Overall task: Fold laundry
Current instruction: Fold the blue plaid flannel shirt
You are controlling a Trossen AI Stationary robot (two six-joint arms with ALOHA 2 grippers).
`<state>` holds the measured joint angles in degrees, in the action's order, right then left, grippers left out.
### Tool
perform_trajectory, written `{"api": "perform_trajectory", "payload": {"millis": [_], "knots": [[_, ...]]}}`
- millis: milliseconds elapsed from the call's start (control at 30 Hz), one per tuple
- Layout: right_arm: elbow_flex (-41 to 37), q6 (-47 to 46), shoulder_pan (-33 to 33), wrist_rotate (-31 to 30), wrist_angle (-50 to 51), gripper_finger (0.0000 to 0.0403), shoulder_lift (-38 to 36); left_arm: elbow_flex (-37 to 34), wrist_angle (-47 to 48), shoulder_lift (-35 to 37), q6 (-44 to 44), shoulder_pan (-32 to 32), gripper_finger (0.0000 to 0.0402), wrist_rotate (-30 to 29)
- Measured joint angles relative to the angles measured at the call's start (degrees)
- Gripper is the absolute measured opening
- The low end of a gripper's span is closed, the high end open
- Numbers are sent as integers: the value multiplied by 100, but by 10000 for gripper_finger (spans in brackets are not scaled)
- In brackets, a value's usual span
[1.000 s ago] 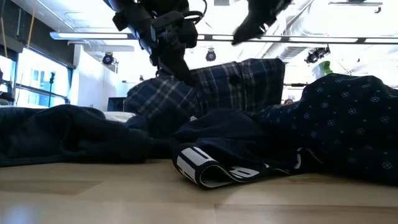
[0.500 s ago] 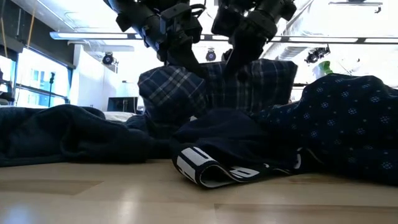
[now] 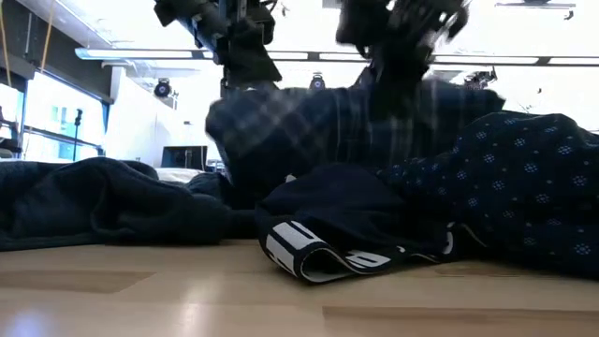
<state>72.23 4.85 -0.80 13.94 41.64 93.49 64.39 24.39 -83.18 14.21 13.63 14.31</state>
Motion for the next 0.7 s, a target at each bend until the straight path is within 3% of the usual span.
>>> {"api": "perform_trajectory", "payload": {"millis": [200, 500, 600, 700], "knots": [[0, -187, 30, 328, -6, 9, -646, 1, -447, -666, -732, 257, 81, -59], [0, -496, 769, 802, 202, 9, -1230, -5, -1426, -2392, -1132, -200, 45, 1717], [0, -489, 1009, 1045, 364, 8, -1207, -7, -1259, -2297, -1148, -250, 27, 1546], [0, -397, 1288, 1269, 321, 8, -1151, -7, -911, -1765, -1151, -137, 7, 967]]}}
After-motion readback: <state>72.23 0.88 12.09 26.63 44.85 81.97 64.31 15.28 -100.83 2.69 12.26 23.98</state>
